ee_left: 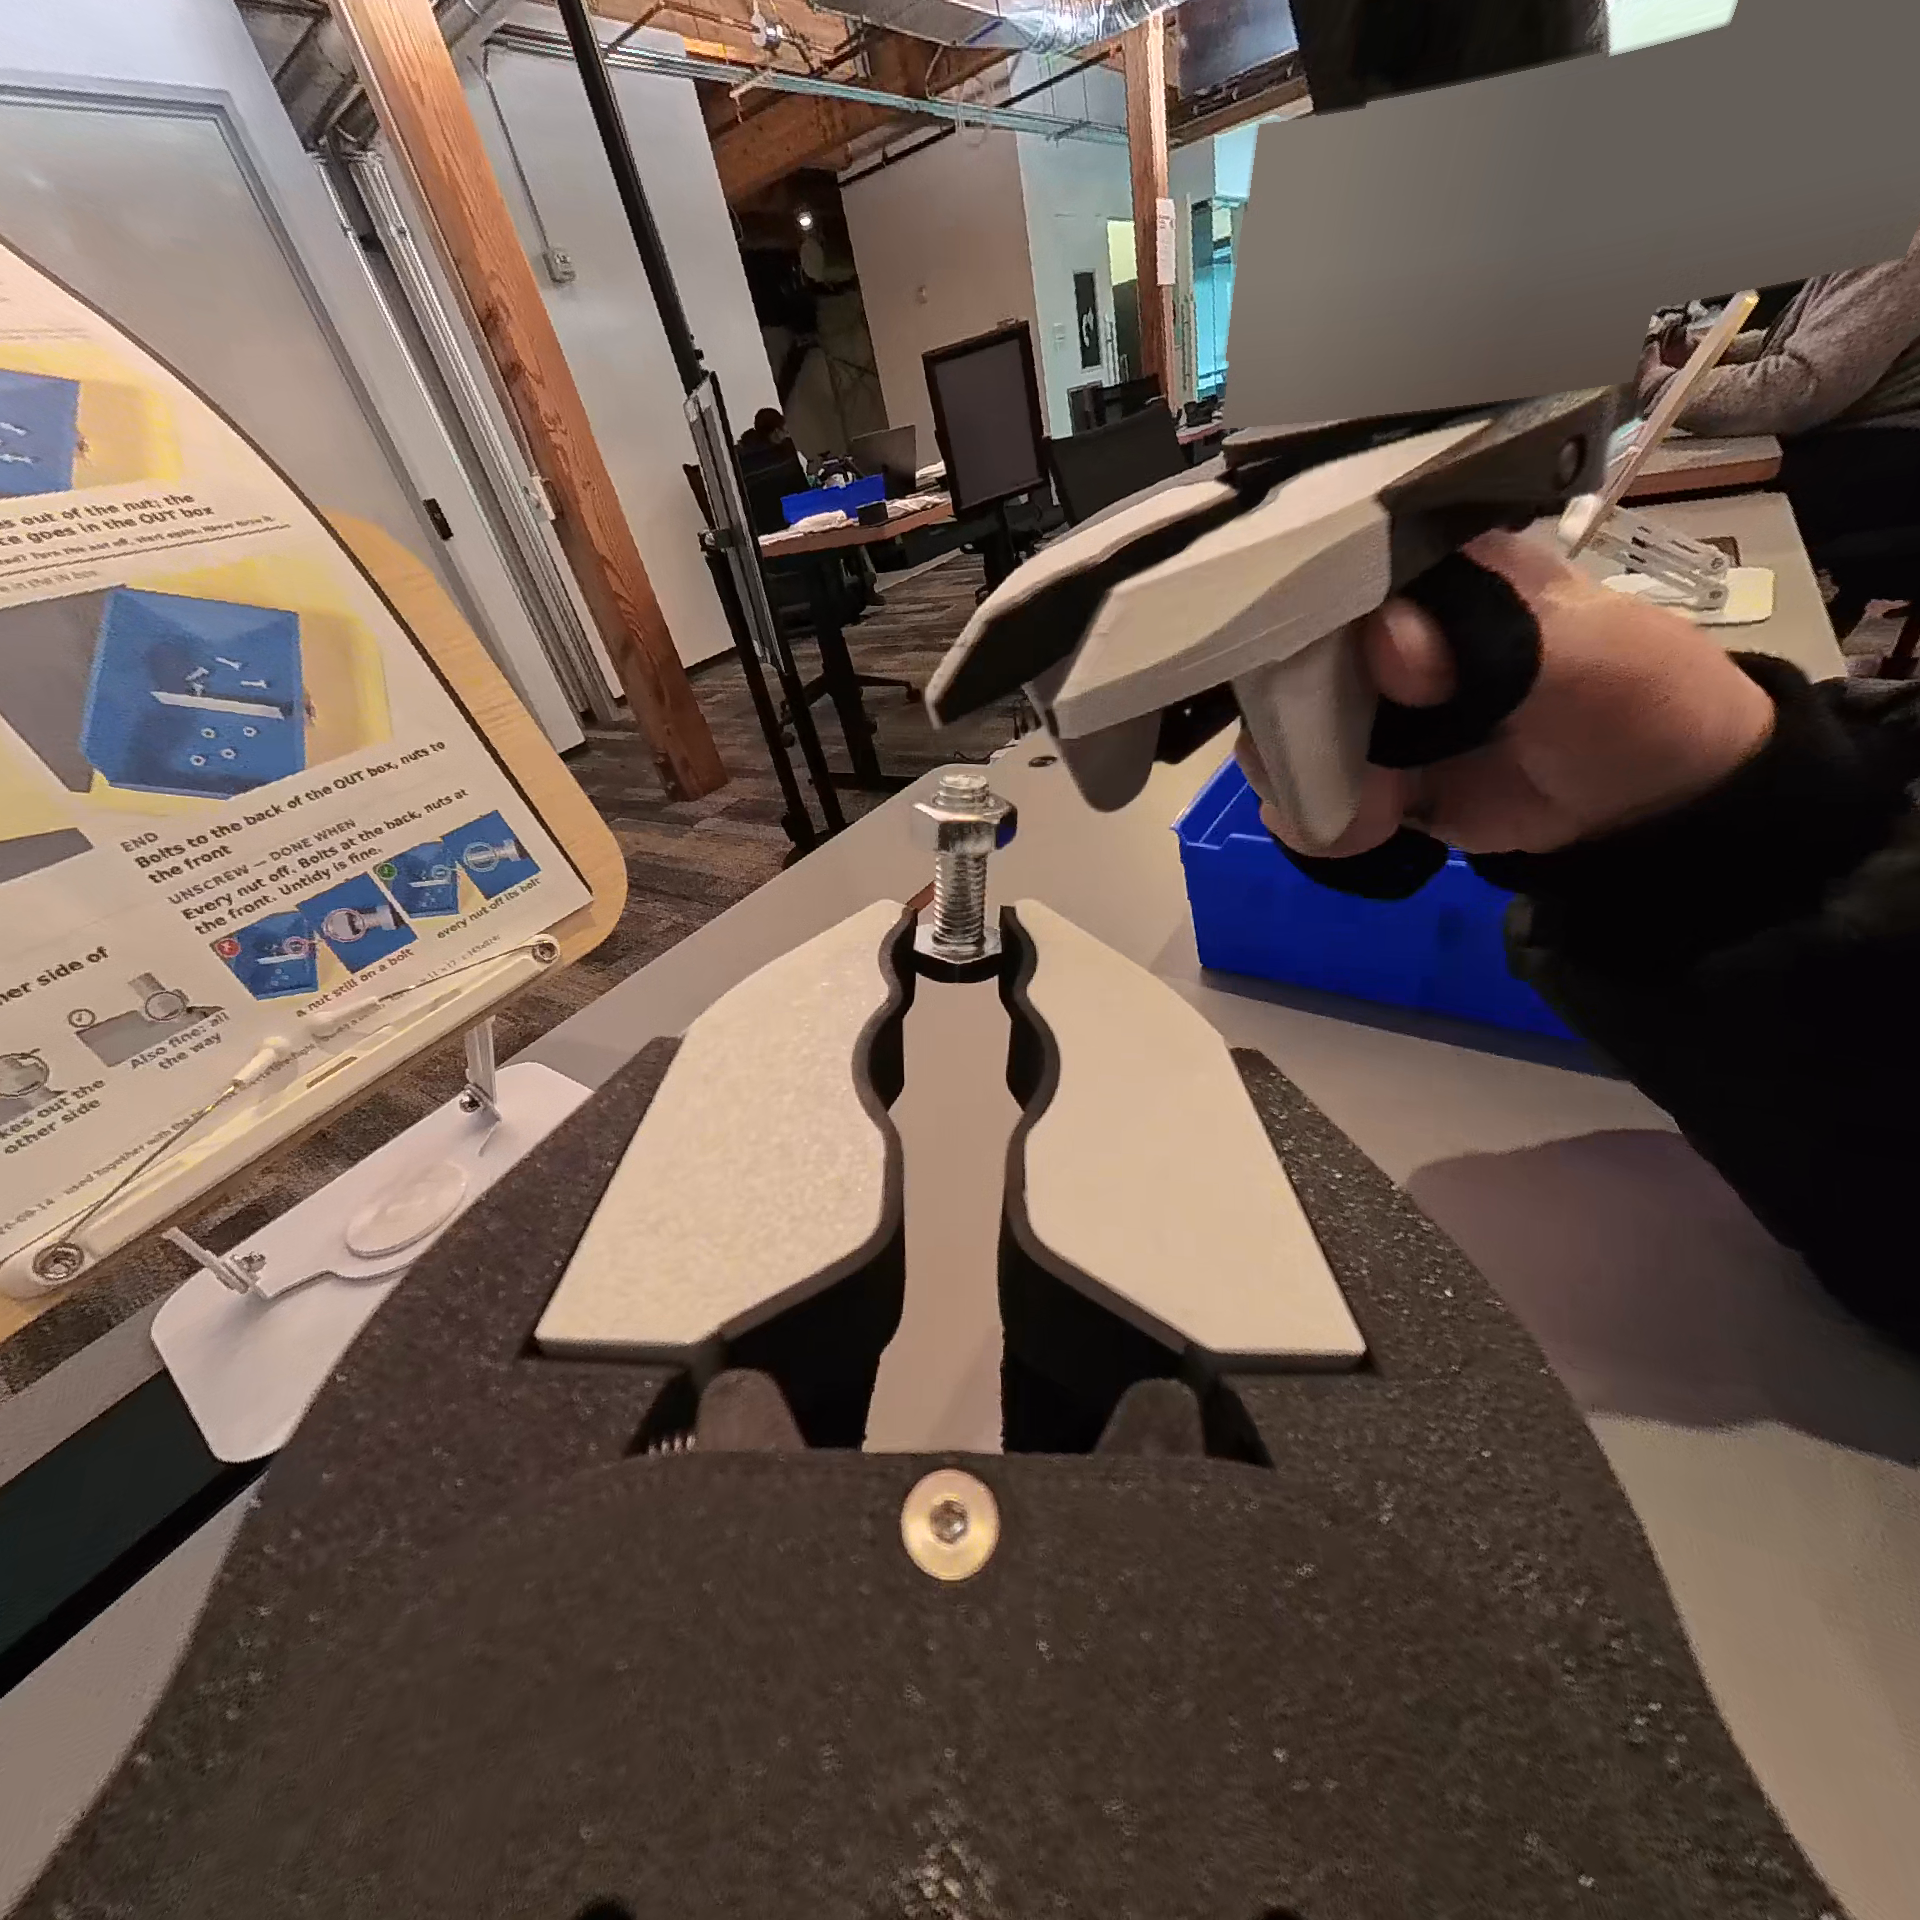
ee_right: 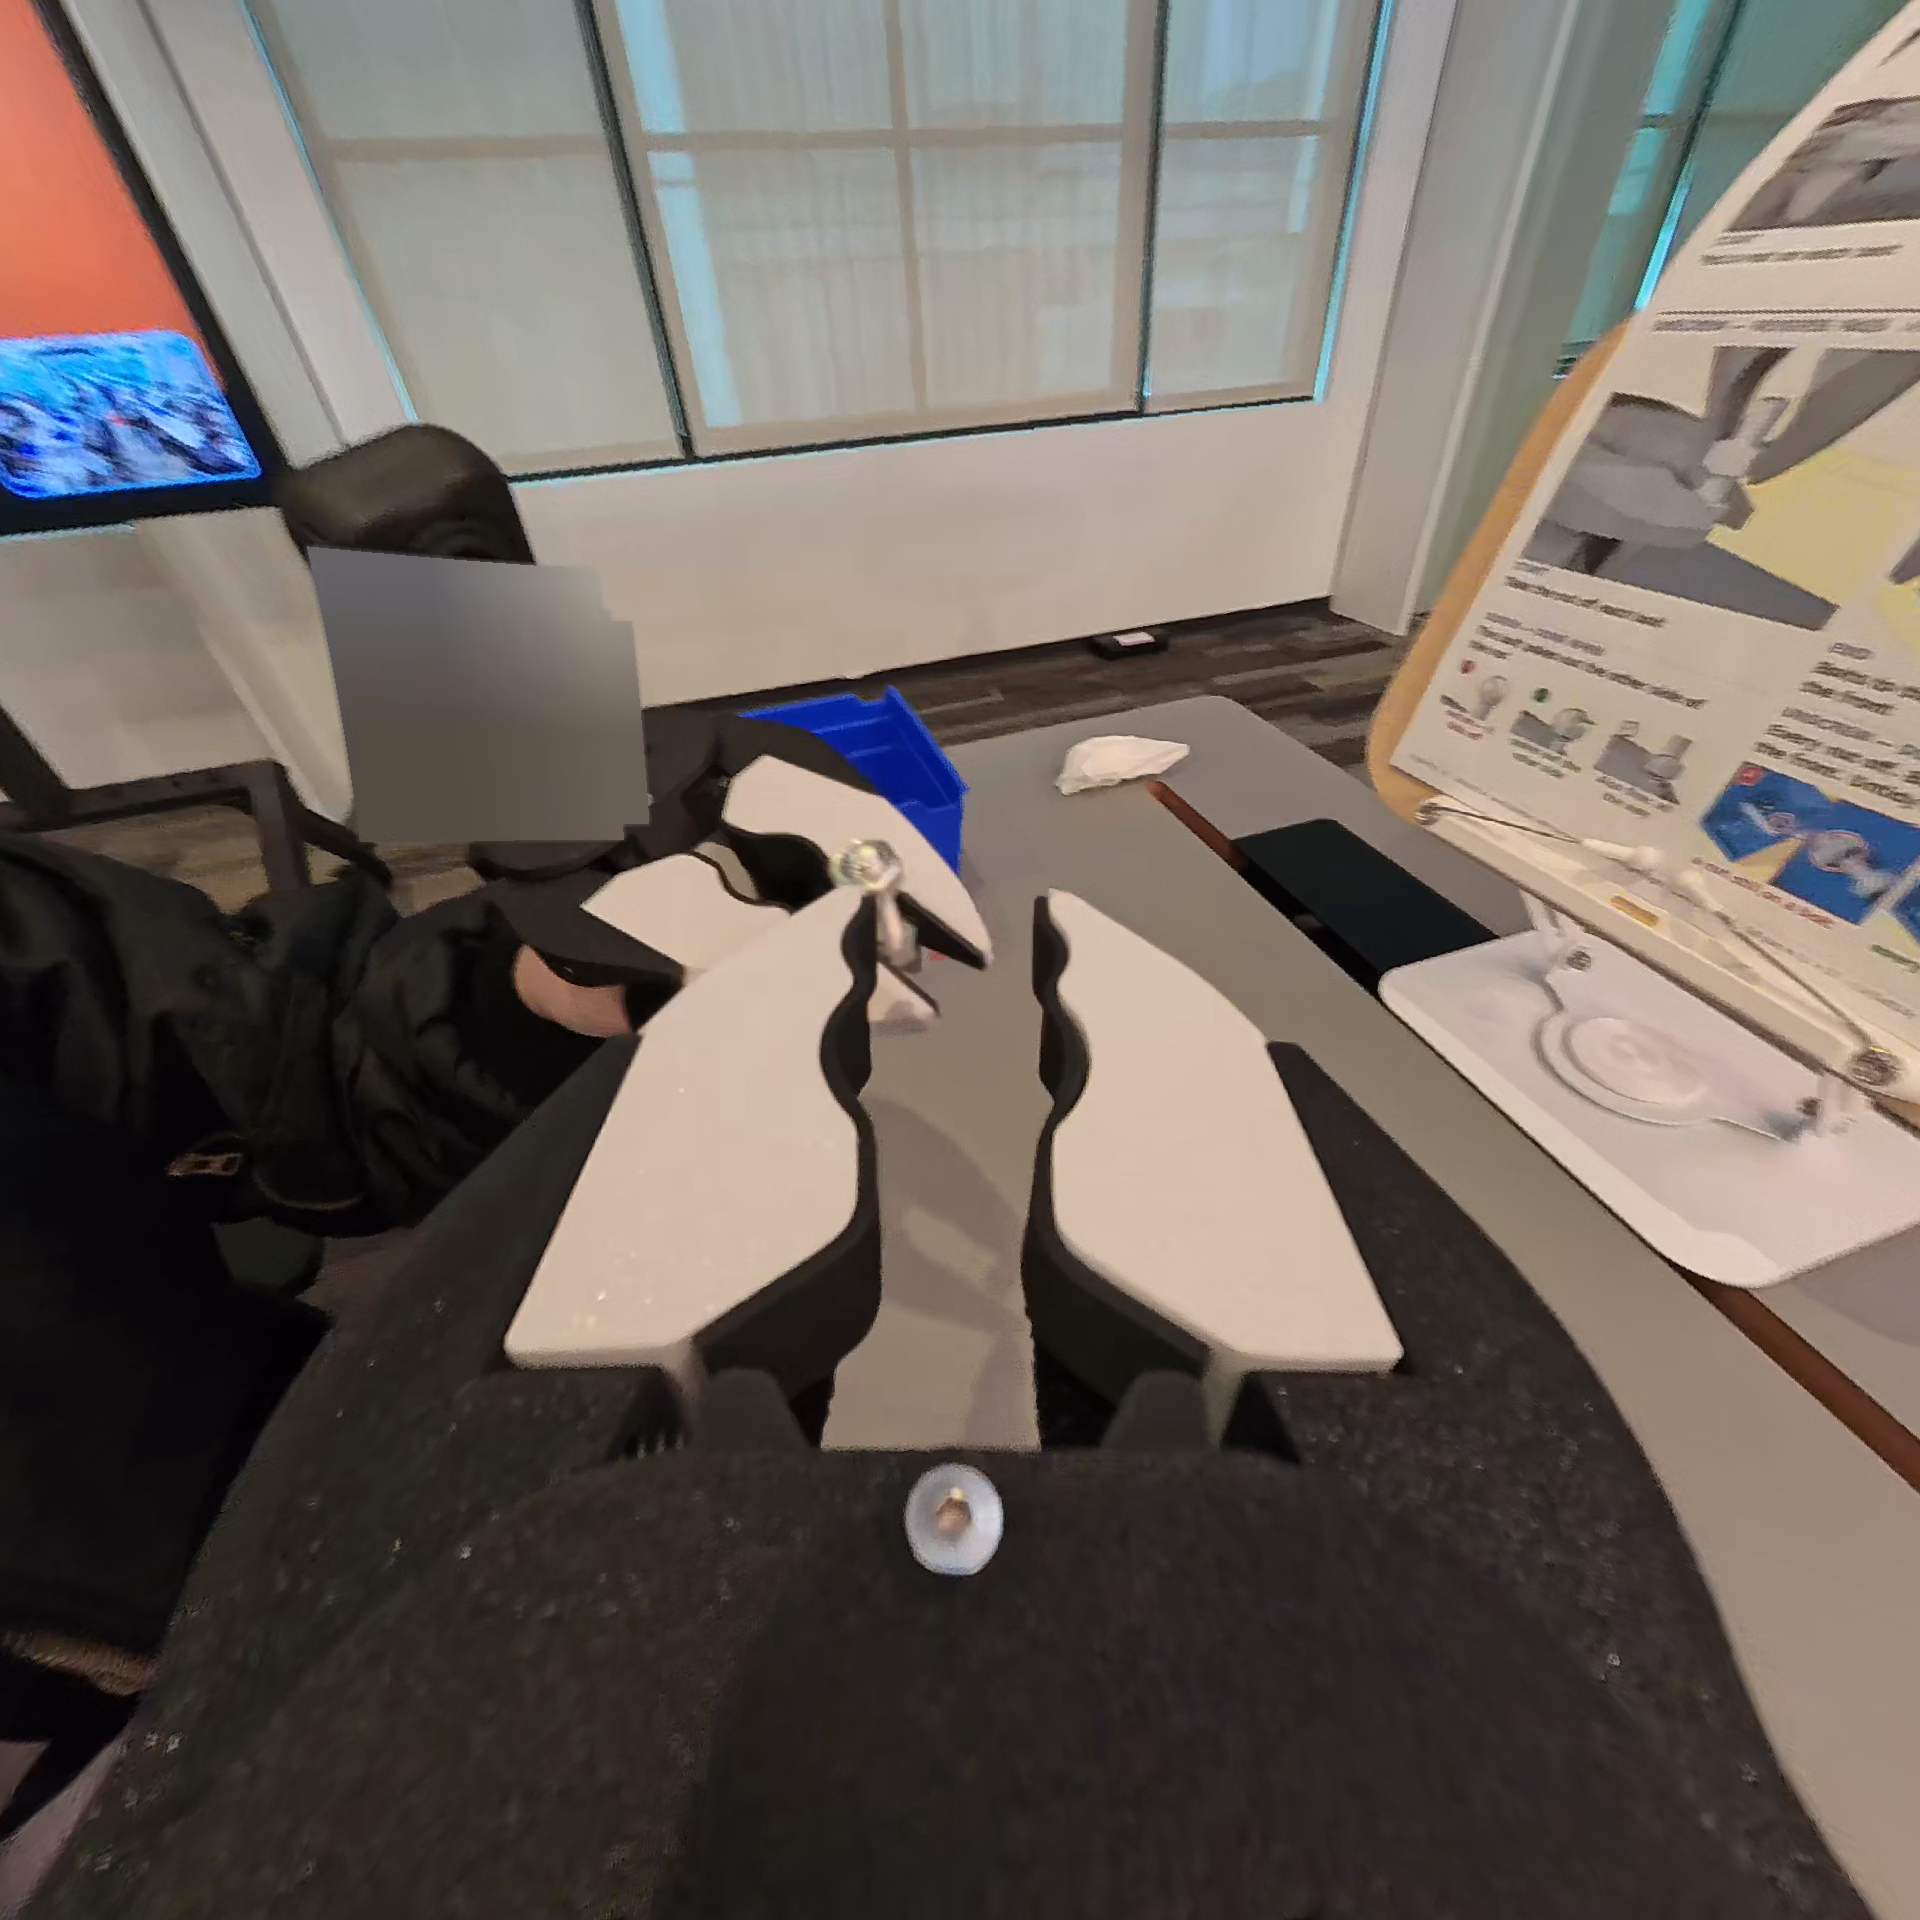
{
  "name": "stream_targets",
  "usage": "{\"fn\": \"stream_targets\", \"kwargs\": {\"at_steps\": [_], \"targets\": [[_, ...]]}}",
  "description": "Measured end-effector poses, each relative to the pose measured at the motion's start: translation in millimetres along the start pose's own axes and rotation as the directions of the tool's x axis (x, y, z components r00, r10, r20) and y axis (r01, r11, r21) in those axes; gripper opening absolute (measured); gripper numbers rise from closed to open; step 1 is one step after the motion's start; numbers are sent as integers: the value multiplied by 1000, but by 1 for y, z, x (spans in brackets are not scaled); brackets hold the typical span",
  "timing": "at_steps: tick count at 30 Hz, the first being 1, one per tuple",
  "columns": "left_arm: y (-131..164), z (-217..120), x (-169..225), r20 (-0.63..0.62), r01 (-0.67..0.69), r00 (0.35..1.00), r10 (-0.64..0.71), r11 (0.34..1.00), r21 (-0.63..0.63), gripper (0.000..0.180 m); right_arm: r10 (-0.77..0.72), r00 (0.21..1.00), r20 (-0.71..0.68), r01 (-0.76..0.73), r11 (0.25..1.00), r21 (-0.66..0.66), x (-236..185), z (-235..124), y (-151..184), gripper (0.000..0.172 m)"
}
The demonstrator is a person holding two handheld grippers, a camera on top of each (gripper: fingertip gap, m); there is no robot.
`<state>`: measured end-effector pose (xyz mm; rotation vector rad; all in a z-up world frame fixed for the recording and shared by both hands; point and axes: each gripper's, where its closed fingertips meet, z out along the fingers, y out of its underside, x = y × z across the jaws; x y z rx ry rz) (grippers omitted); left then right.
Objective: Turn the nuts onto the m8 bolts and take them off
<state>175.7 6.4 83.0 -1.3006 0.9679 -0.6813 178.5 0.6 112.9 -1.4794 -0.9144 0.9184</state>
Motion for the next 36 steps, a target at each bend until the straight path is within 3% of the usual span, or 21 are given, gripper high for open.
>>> {"fn": "stream_targets", "kwargs": {"at_steps": [5,12,16,21,28,33,36], "targets": [[2,2,7,-18,-8,1000,8,1000,-6,15,-60,998,-5,60,996,-59,-10,16,11,32],[-3,-1,3,-7,-1,1000,1,1000,8,15,-3,1000,4,3,1000,-23,2,-1,4,27],[-1,1,6,-17,-6,1000,6,1000,0,15,-42,998,43,43,999,-29,-14,9,4,29],[-2,0,7,-11,-21,1000,21,1000,1,15,-27,999,26,29,998,-53,-6,7,10,32],[-2,0,7,-17,-13,1000,13,1000,-1,15,-26,998,58,26,1000,3,-16,7,0,28],[-3,0,10,-13,-28,1000,28,1000,1,15,-53,999,3,54,997,-53,-11,12,9,33],[-6,-3,6,-11,-13,1000,13,1000,10,15,-29,1000,-5,28,999,-40,-2,3,6,24]]}}
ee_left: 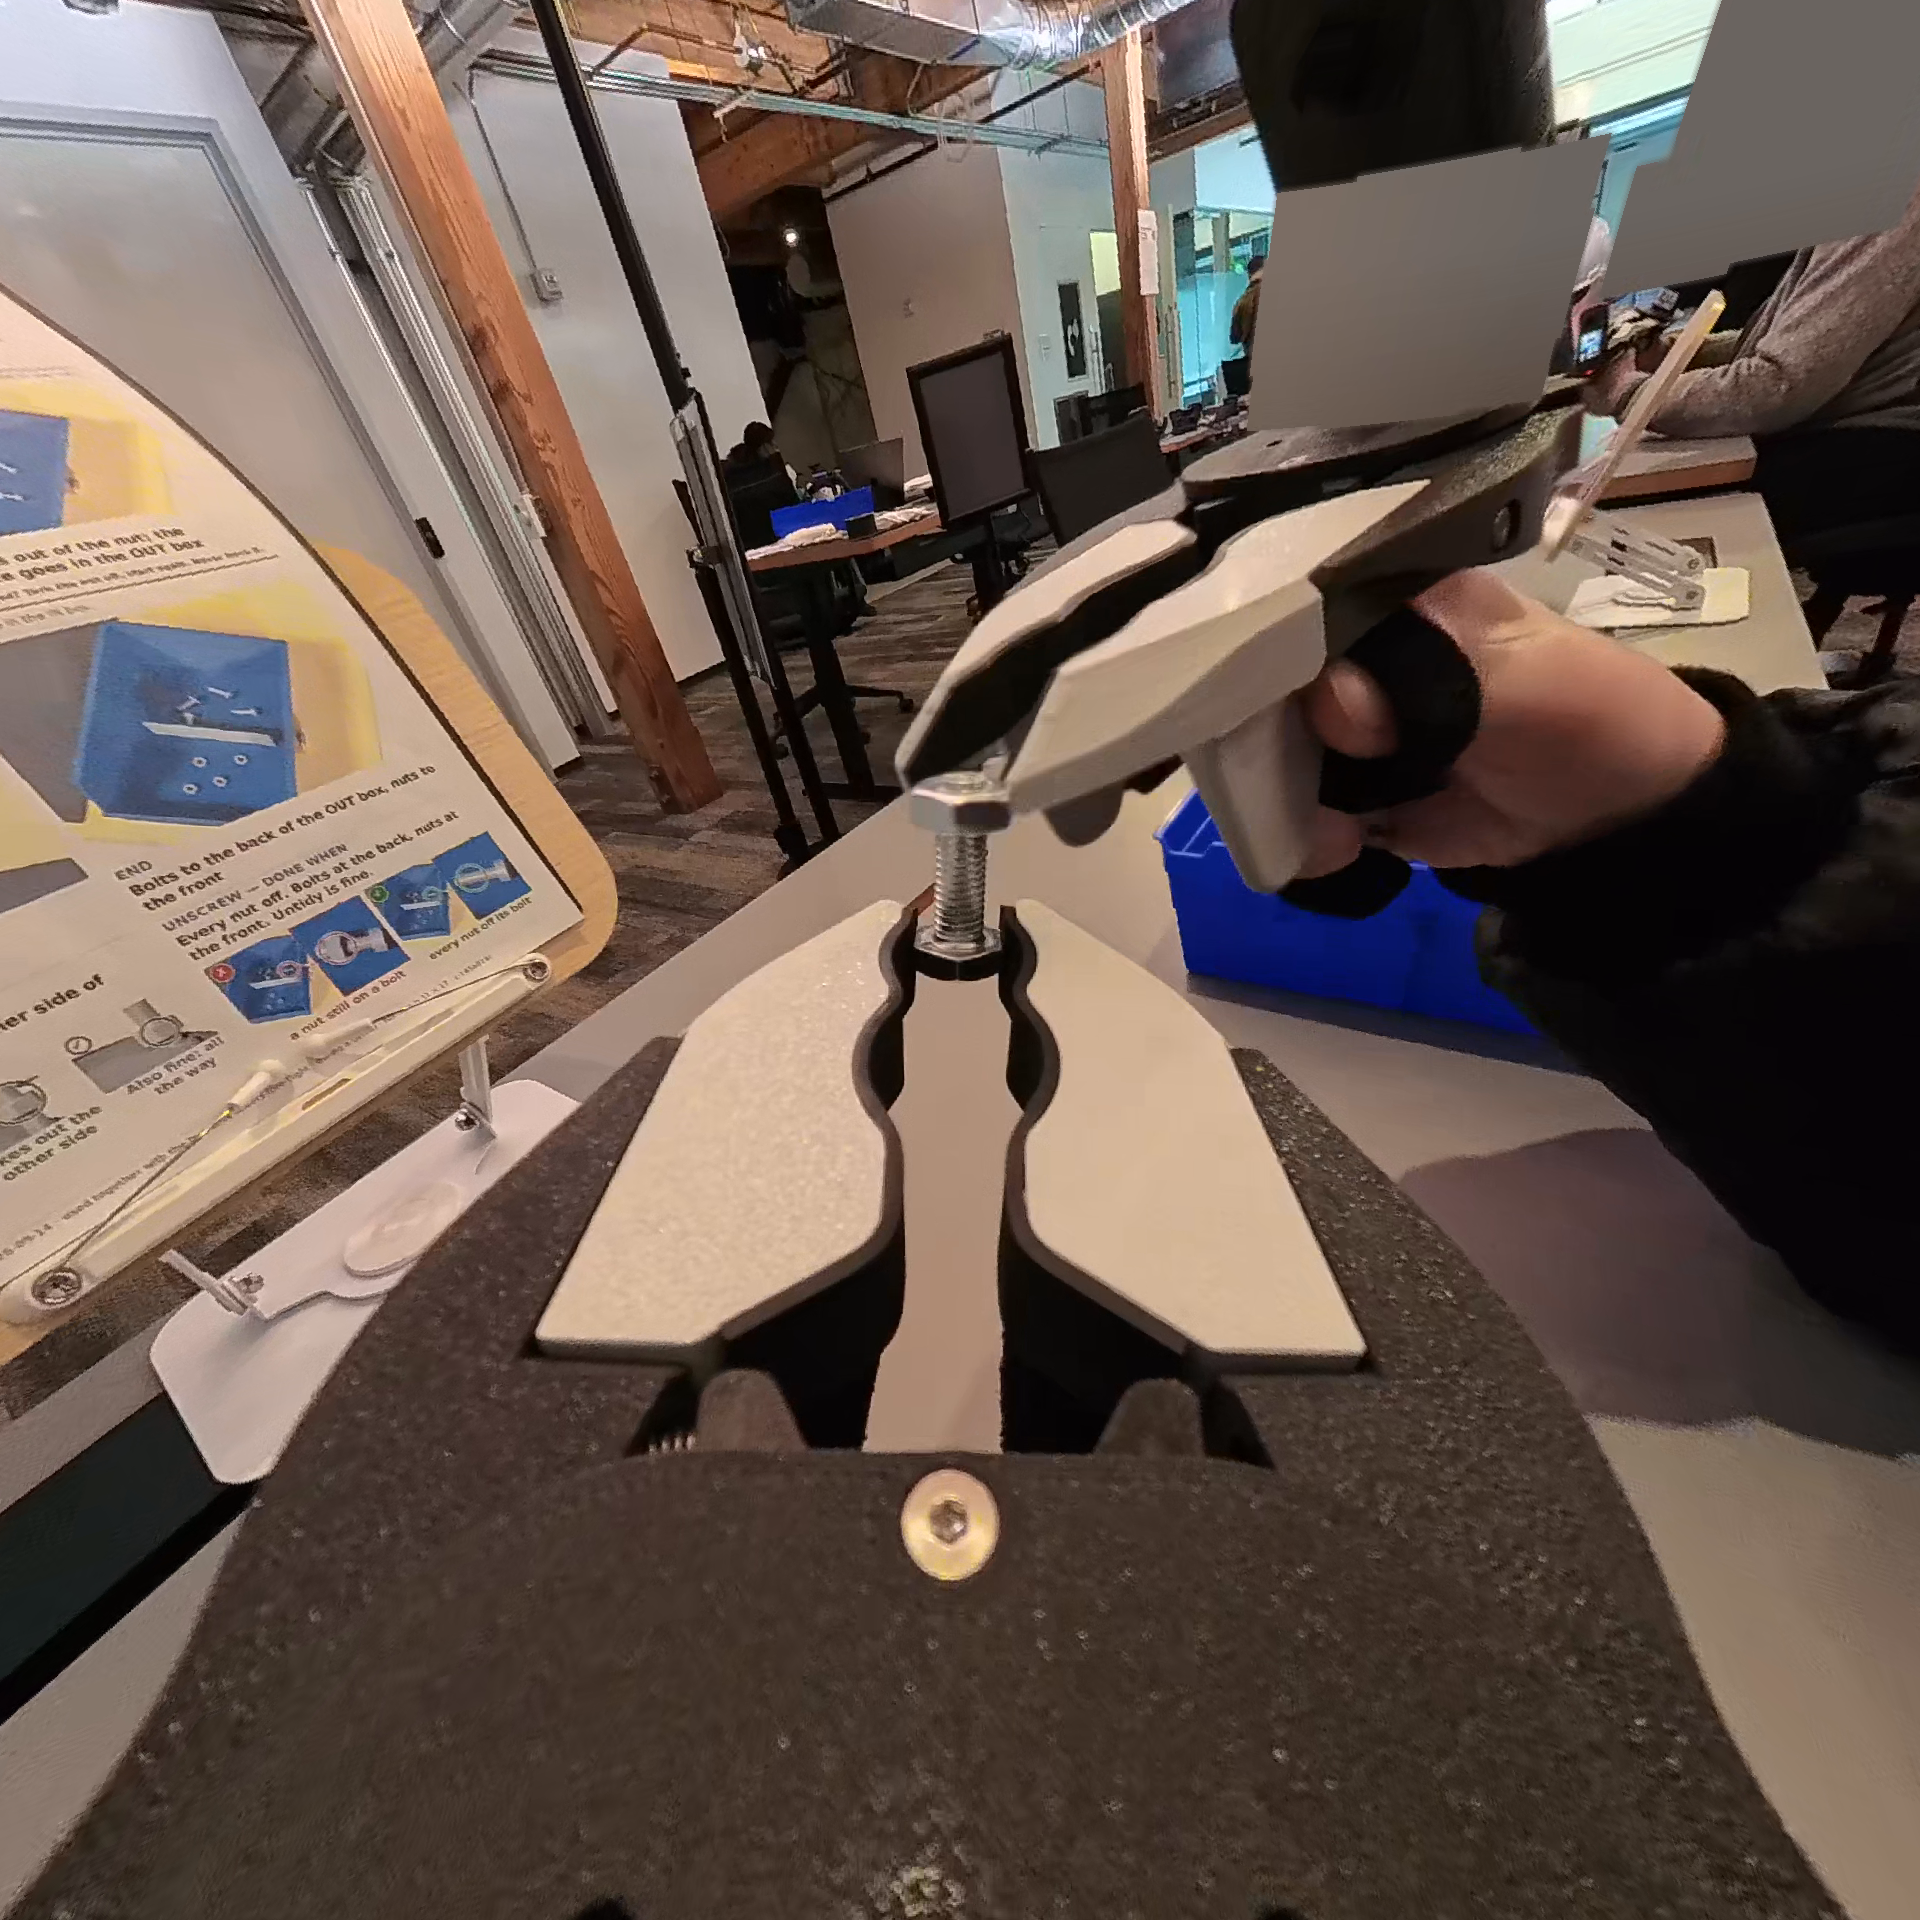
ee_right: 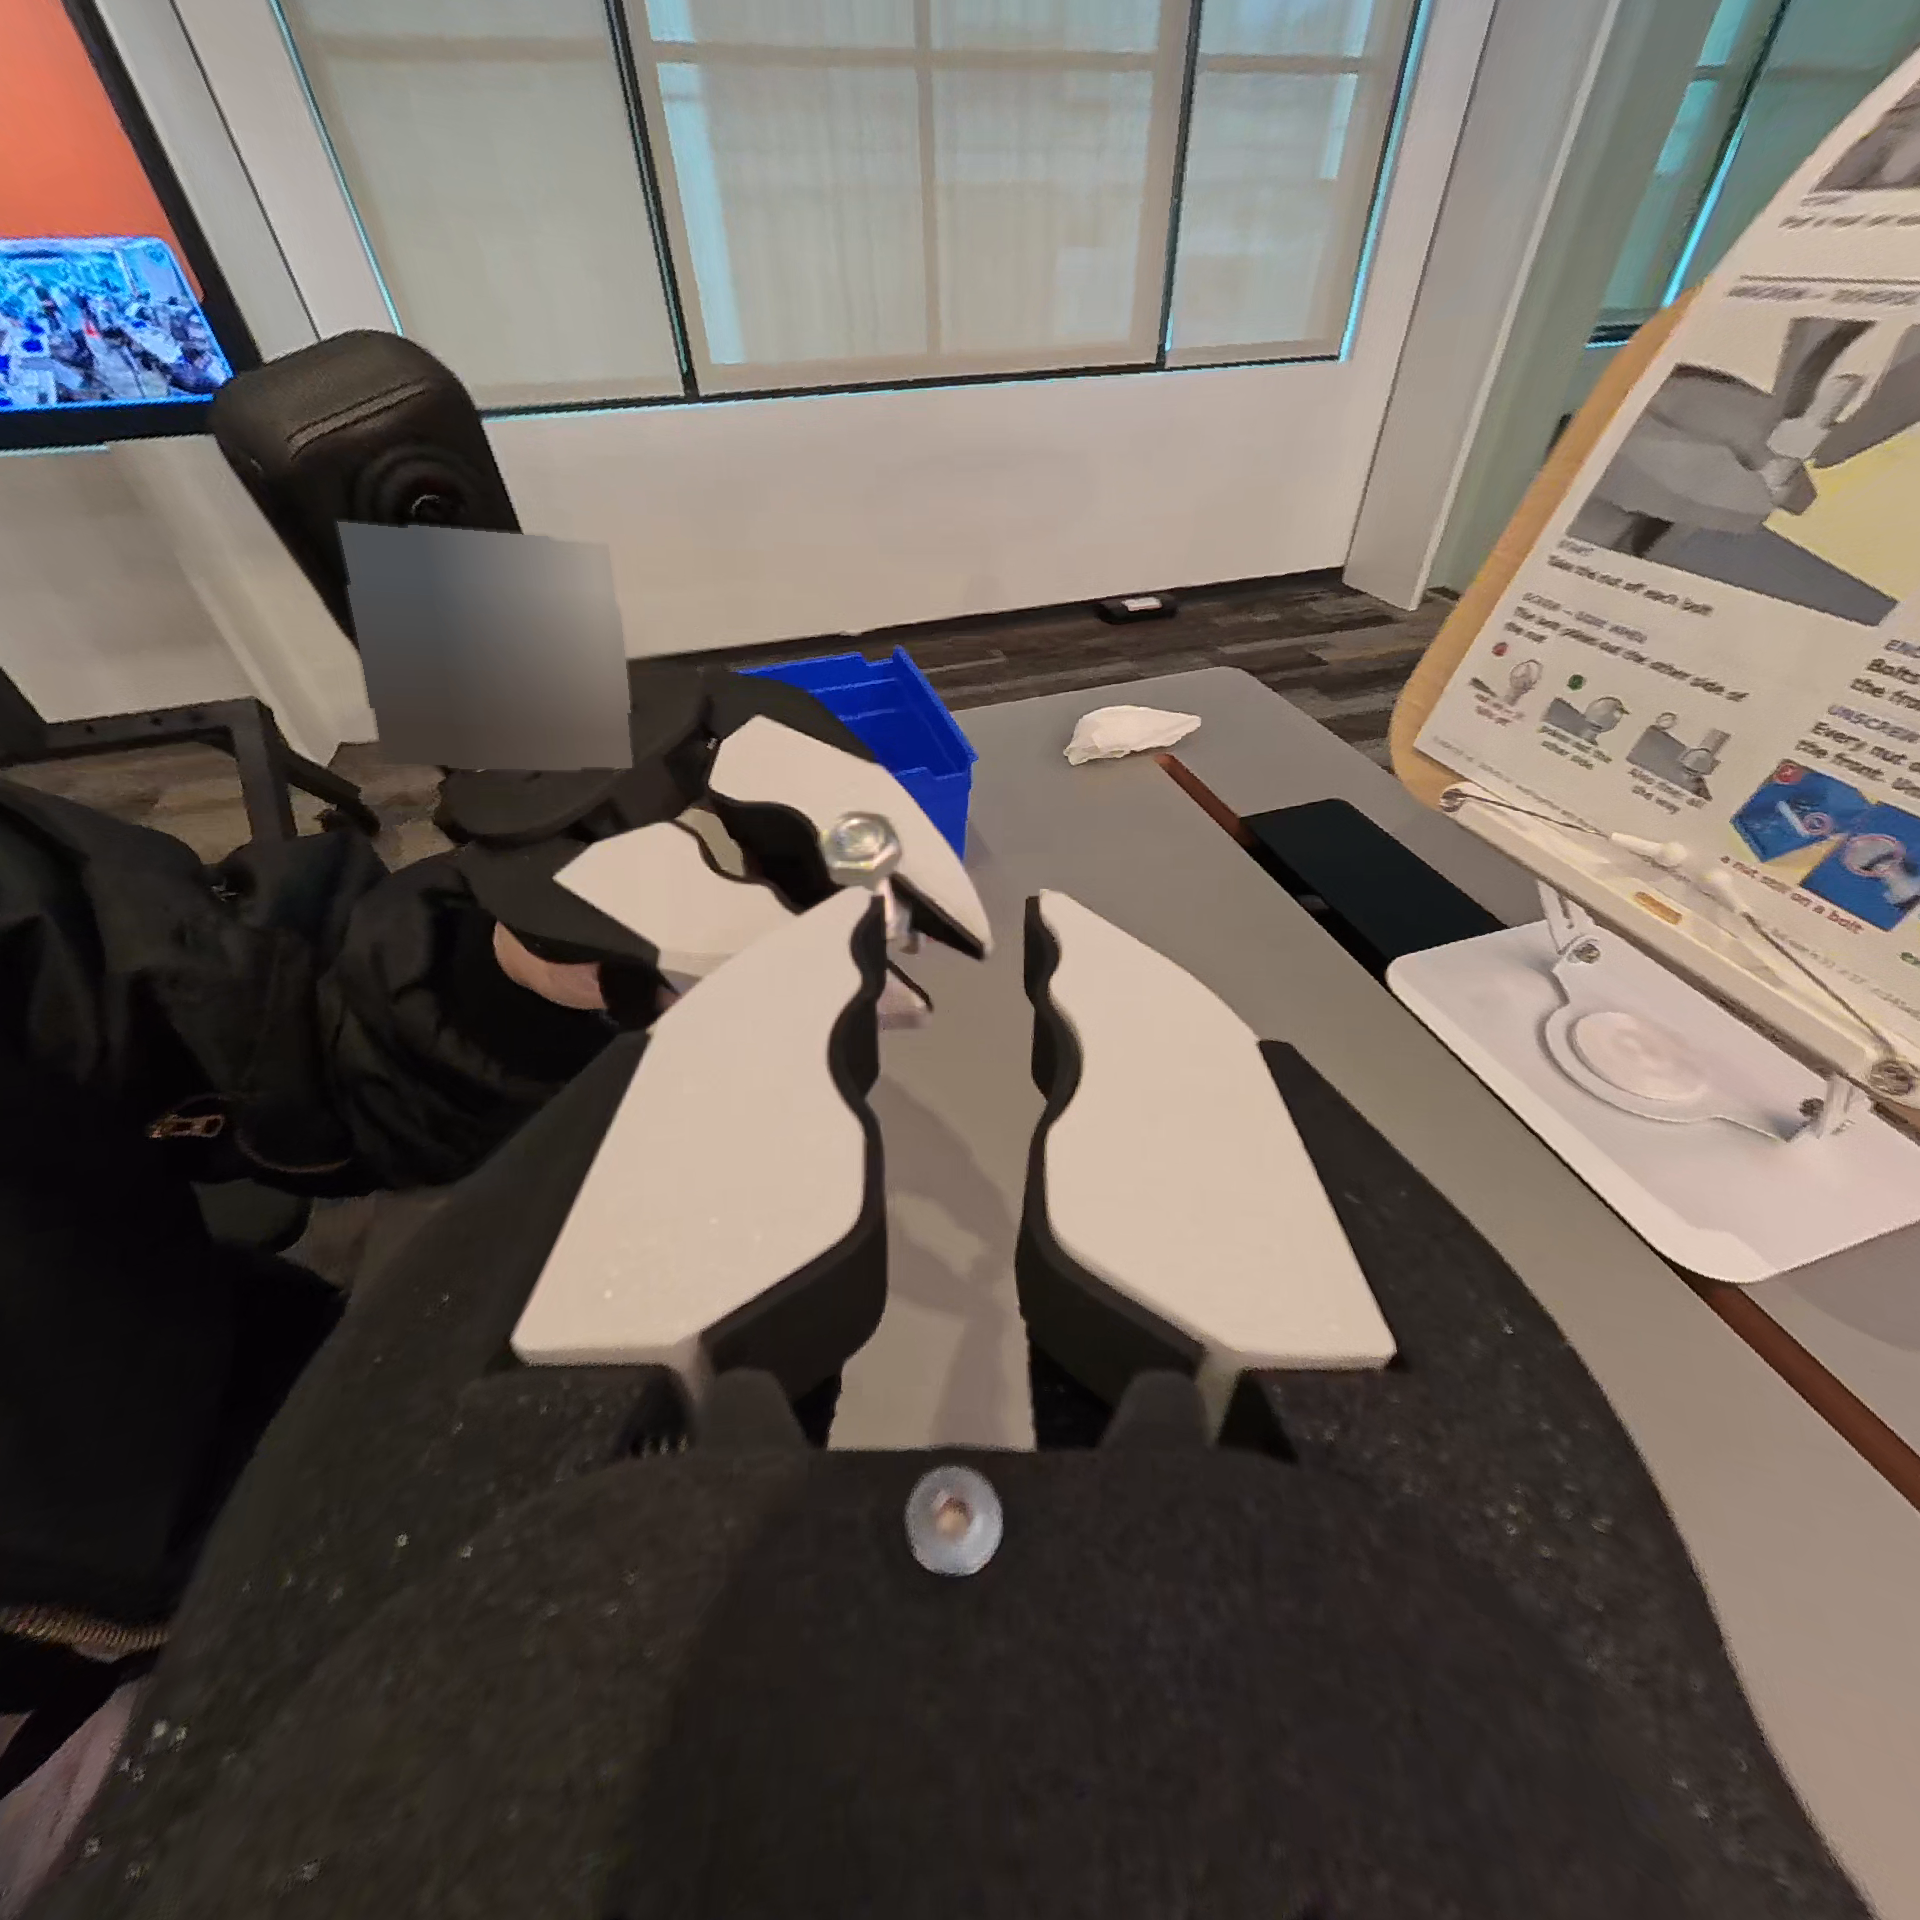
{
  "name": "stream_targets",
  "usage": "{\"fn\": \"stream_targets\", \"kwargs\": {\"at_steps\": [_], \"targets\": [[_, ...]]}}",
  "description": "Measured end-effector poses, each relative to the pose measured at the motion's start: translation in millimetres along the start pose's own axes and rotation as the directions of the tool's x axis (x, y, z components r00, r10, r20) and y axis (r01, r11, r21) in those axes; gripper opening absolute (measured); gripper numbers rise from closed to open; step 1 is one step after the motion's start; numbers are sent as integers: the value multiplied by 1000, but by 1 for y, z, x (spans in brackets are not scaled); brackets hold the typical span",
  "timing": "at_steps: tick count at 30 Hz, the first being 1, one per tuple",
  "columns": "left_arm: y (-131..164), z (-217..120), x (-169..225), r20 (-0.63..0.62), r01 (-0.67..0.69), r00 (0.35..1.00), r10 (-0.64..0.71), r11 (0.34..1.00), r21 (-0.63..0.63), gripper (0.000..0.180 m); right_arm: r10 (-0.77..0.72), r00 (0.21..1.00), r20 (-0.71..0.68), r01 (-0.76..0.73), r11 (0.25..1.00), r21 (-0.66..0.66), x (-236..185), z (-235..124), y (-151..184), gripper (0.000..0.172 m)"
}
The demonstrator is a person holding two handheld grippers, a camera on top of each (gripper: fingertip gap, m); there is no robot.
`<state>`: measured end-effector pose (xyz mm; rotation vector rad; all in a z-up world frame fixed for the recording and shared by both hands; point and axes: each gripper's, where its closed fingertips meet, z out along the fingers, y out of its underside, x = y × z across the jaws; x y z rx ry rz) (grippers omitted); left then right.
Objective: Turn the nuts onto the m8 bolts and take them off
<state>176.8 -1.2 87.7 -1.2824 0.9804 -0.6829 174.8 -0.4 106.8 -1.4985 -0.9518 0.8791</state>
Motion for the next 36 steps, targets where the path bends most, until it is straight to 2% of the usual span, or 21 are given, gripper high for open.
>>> {"fn": "stream_targets", "kwargs": {"at_steps": [5,9,16,22,26,29,36], "targets": [[2,2,2,-3,-7,1000,7,1000,-6,15,26,997,71,-29,998,49,-15,2,-8,27],[2,2,5,-9,-12,1000,12,1000,-5,15,-11,1000,9,11,1000,8,-12,10,-1,30],[0,0,1,1,-7,1000,7,1000,2,15,14,999,37,-15,1000,20,-6,-3,-5,28],[0,1,5,-7,-13,1000,13,1000,1,15,-16,999,39,16,1000,12,-14,7,-2,30],[-3,-1,2,-1,-4,1000,4,1000,11,15,18,1000,20,-18,1000,15,-2,-2,-3,26],[-3,-1,2,-1,-7,1000,7,1000,9,15,43,997,62,-46,998,48,-6,-5,-8,26],[-1,1,7,-12,-11,1000,11,1000,2,15,-11,999,47,11,1000,-2,-14,7,-1,29]]}}
